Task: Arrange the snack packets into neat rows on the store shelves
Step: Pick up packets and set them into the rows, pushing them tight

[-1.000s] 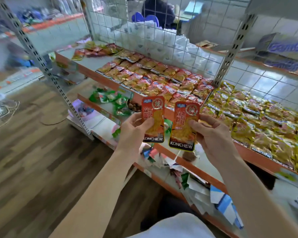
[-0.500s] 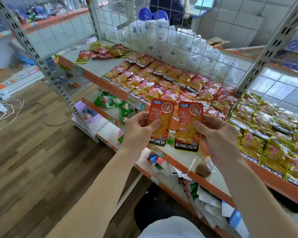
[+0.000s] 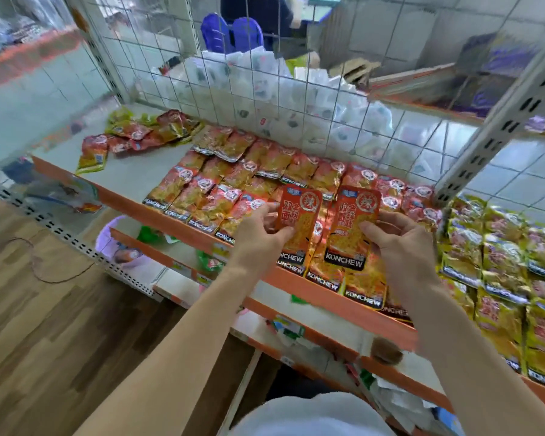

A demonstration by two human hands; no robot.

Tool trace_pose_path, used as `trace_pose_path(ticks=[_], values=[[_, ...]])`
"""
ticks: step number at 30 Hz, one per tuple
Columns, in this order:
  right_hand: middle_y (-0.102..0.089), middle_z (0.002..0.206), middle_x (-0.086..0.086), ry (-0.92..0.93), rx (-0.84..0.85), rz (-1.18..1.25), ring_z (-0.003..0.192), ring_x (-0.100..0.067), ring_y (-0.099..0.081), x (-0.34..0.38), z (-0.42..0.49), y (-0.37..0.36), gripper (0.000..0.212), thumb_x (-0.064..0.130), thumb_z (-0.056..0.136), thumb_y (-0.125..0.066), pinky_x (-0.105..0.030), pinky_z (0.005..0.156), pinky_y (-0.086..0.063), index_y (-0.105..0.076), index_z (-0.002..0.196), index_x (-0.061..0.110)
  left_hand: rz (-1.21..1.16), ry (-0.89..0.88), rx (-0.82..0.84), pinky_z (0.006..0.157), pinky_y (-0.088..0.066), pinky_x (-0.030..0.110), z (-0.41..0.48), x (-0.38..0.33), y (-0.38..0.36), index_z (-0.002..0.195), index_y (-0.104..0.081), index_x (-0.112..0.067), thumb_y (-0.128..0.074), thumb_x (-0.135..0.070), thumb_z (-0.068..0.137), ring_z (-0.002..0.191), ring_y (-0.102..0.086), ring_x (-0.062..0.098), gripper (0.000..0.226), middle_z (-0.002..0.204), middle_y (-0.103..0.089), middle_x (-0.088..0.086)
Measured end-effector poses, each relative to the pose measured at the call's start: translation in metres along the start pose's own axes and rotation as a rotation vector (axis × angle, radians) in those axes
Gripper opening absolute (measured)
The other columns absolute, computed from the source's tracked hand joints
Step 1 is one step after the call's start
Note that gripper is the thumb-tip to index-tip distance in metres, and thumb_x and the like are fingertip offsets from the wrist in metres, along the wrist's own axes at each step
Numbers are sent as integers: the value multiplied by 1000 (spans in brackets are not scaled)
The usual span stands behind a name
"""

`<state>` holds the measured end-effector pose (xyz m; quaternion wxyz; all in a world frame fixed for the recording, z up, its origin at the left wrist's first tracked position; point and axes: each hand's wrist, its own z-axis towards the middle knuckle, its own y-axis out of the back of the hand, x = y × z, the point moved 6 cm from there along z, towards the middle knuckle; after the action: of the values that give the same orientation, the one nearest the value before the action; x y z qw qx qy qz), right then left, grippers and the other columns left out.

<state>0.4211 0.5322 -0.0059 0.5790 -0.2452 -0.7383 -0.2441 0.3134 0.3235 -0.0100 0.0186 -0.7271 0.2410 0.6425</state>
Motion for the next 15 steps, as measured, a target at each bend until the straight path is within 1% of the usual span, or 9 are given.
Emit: trace_pose_path(ticks=[2,4,6,7,9,11,12,13,15], values=[[-77,98,-1,-7,-30,-25,96,-19,-73,1,18,-2,23,12,86,-77,-41,93,-57,-71,107,15,48,-70,26,83,-51,13,14,-6,-1,142,-48,-32,-72,-12,89,103,-64,7,61,119,-67,-1],[-76,102,-5,-12,-49,-47,99,-23,-72,1,33,-4,26,9,85,-77,-47,96,-55,-69,109,15,130,-154,50,97,-46,19,28,-12,-3,147,-42,-43,-68,-11,91,115,-58,8,70,127,-60,-9],[-73,106,-4,-14,-40,-116,101,-22,-70,2,43,-6,30,10,85,-77,-44,97,-55,-67,111,21,146,-189,74,105,-43,22,38,-14,-6,145,-50,-39,-65,-10,94,121,-54,8,61,130,-55,-14],[-72,107,-3,-12,-36,-140,102,-21,-69,2,46,-7,33,10,86,-76,-41,95,-55,-65,115,22,157,-202,79,103,-43,18,43,-14,-8,143,-55,-34,-65,-10,94,118,-54,8,55,128,-55,-13],[-71,105,0,4,-32,-186,102,-18,-68,2,49,-8,38,8,88,-73,-32,89,-55,-62,122,20,210,-233,94,93,-46,12,52,-15,-13,141,-57,-26,-64,-11,95,100,-55,6,49,123,-55,-10],[-71,99,3,30,-48,-236,96,-15,-69,4,53,-11,41,4,89,-71,-32,87,-56,-60,126,17,253,-255,114,82,-47,9,62,-16,-18,143,-55,-23,-64,-11,96,85,-53,5,49,119,-57,-7],[-70,95,6,38,-64,-266,92,-12,-69,4,57,-13,42,4,89,-71,-33,86,-57,-60,127,16,260,-256,123,80,-48,10,68,-17,-20,144,-53,-22,-65,-11,95,85,-54,7,51,118,-57,-5],[-68,93,9,44,-79,-296,88,-7,-67,4,60,-15,43,4,89,-71,-31,84,-57,-59,129,15,270,-251,137,84,-50,14,75,-16,-22,146,-52,-21,-65,-11,94,91,-57,11,54,118,-57,-4],[-66,91,11,57,-113,-354,84,-1,-64,3,66,-18,44,3,90,-70,-26,81,-57,-58,131,13,311,-244,177,100,-50,28,87,-13,-29,147,-50,-22,-67,-11,93,109,-59,19,58,125,-56,-1]])
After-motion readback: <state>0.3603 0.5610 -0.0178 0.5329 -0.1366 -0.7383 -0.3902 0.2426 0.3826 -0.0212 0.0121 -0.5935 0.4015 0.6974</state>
